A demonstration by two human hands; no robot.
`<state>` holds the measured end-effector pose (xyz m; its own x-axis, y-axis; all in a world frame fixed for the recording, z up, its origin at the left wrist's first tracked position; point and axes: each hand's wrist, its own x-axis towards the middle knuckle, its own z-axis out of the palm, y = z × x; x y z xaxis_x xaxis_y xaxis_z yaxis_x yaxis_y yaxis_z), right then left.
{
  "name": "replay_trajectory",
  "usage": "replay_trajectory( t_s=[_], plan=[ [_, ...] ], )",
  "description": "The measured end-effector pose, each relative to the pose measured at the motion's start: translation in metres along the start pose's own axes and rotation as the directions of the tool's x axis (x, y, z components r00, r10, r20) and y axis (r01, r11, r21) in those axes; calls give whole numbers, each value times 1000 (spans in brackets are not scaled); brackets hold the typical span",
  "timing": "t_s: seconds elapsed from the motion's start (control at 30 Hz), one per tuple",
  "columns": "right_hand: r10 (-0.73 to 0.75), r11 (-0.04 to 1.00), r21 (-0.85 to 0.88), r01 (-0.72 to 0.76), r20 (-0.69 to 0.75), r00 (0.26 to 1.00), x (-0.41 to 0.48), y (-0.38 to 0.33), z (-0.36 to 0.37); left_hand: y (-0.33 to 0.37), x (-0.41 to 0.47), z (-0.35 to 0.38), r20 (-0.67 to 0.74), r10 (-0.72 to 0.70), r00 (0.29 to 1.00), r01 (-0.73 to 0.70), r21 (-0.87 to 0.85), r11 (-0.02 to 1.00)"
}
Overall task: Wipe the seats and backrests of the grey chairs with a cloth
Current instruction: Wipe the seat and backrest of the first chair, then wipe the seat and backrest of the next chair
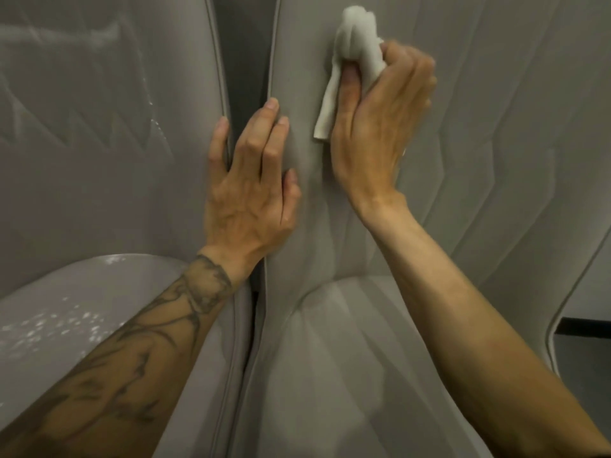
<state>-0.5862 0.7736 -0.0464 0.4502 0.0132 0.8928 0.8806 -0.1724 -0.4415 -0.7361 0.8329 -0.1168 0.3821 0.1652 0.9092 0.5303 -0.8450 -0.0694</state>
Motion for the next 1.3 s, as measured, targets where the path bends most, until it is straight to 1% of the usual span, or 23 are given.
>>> replay_trajectory(
  t_s=[0.07, 0.1, 0.17, 0.23, 0.3, 0.37, 0.47, 0.53, 0.57, 0.6, 0.67, 0.73, 0.77, 0.83, 0.93, 1.0, 1.1, 1.2, 1.3],
  plan=[
    [-13, 1000, 22, 13, 32, 999, -9, -8, 1, 0, 0, 0, 11, 5, 1000, -5, 1, 1000],
    [-32, 999, 34, 29, 92, 995, -24, -9, -2, 1, 1, 0, 22, 1, 1000, -1, -6, 1000],
    [-51, 997, 76, 33, 256, 965, -63, -9, -15, 1, 3, -2, 46, -13, 999, 14, -21, 1000],
    [-33, 993, 120, -15, 392, 919, -95, -6, -34, 3, 2, -11, 86, -41, 995, 44, -43, 998],
    [8, 987, 139, -87, 486, 874, -118, -7, -53, 6, -8, -28, 179, -48, 983, 68, -108, 992],
    [53, 980, 127, -154, 577, 815, -137, -14, -73, 10, -30, -53, 276, -41, 960, 86, -154, 984],
    [104, 966, 89, -243, 727, 679, -167, -35, -106, 14, -80, -101, 400, -94, 912, 166, -149, 975],
    [104, 948, 108, -299, 784, 612, -187, -53, -126, 9, -112, -135, 497, -151, 855, 238, -117, 964],
    [89, 942, 125, -310, 801, 592, -196, -63, -133, 5, -126, -152, 550, -186, 814, 274, -82, 958],
    [66, 944, 137, -300, 812, 580, -204, -74, -137, -2, -137, -167, 595, -227, 771, 308, -35, 951],
    [12, 966, 132, -222, 835, 550, -222, -97, -139, -19, -151, -196, 649, -324, 688, 373, 67, 925],
    [-46, 993, 95, -70, 855, 517, -241, -122, -138, -40, -161, -222, 683, -389, 618, 419, 132, 898],
    [-76, 997, 80, 13, 866, 495, -252, -133, -138, -51, -164, -234, 693, -409, 593, 428, 158, 890],
    [-103, 992, 60, 111, 890, 444, -274, -148, -139, -72, -173, -255, 705, -429, 566, 431, 191, 882],
    [-32, 980, -39, 193, 935, 353, -296, -156, -137, -102, -189, -280, 719, -435, 542, 431, 207, 878],
    [13, 971, -95, 221, 937, 349, -302, -157, -130, -123, -200, -294, 731, -425, 534, 421, 206, 884],
    [49, 956, -150, 251, 928, 369, -305, -158, -118, -160, -219, -310, 738, -438, 513, 431, 220, 875],
    [103, 952, -200, 233, 923, 370, -307, -157, -108, -199, -237, -320, 751, -470, 464, 439, 265, 858],
    [141, 943, -244, 228, 910, 391, -310, -155, -102, -233, -251, -322, 760, -462, 457, 431, 265, 863]
  ],
)
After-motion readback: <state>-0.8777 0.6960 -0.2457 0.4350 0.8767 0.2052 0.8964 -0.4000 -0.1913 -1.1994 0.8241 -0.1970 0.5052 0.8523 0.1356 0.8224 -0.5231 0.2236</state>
